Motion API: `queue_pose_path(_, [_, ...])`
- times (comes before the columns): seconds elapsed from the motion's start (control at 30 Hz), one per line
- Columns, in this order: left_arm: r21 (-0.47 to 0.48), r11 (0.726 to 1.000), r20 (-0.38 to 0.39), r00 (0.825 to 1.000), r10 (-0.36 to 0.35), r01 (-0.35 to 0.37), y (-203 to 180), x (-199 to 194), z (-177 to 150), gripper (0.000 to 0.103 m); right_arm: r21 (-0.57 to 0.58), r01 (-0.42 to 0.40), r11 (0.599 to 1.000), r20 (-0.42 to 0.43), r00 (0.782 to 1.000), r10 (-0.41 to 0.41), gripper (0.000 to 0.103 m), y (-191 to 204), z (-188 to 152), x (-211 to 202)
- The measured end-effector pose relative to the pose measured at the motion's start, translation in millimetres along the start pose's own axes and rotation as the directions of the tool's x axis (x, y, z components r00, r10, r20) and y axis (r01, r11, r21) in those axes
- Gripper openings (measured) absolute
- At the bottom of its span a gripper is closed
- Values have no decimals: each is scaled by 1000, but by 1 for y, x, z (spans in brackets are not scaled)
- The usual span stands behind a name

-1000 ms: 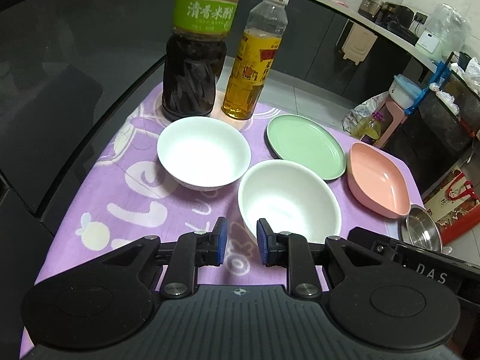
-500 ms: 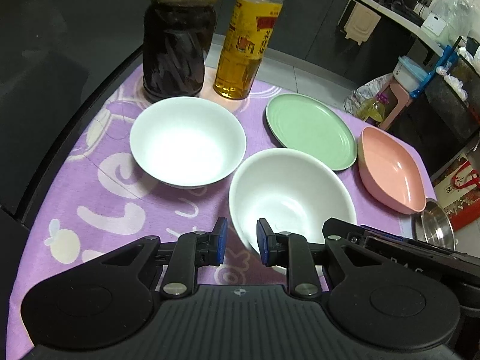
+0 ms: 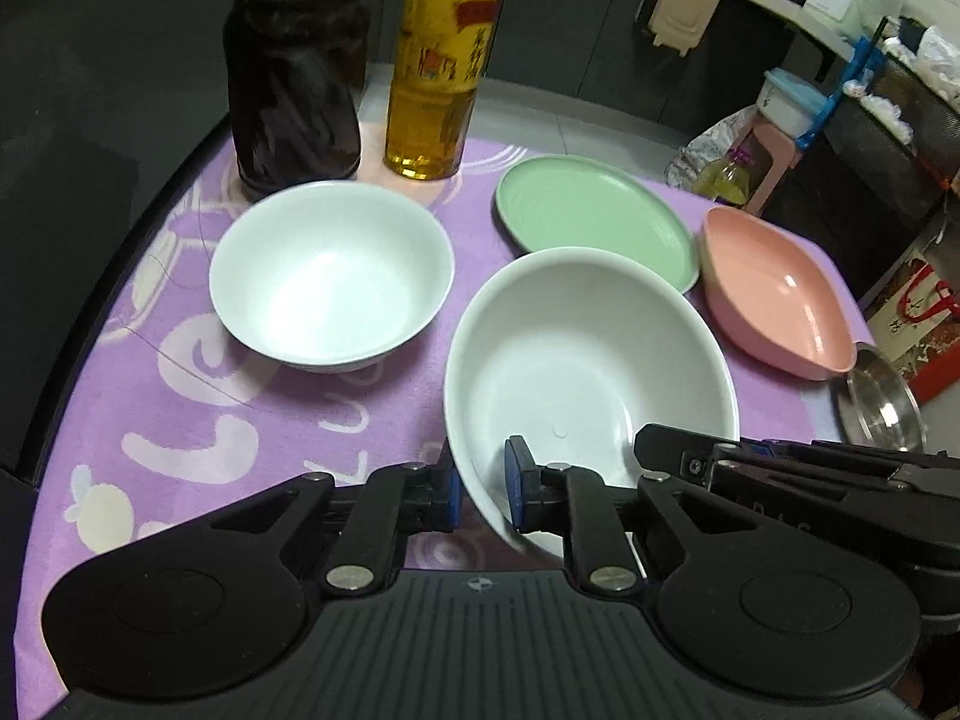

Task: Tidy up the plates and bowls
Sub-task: 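Close both grippers on the rim of the large white bowl, then carry the large white bowl with both grippers and lower it into the black bowl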

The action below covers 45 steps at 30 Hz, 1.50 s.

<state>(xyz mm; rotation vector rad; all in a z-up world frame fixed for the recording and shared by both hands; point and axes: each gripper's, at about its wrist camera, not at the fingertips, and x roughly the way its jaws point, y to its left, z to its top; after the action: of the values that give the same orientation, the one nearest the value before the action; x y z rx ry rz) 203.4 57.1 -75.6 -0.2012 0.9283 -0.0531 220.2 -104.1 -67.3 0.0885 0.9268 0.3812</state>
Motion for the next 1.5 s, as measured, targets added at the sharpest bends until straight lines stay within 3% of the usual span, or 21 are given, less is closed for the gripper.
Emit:
queue_pose_path(0.23, [32,999,75,997,-25,23,-10,-42,-9,14,-10,-22,1000,78,997,23,12,7,-6,-43])
queue_pose_path(0.83, [70,996,117,991,-67,59,-25,-112,-59,15,-18,-48,999,142,989,50,15,19,-58,-114])
queue_pose_path(1.5, [120,990,62,995,-79,72,-38,-135,-113,16,-25,-49,999,151,987,52,17,19,-108,-146])
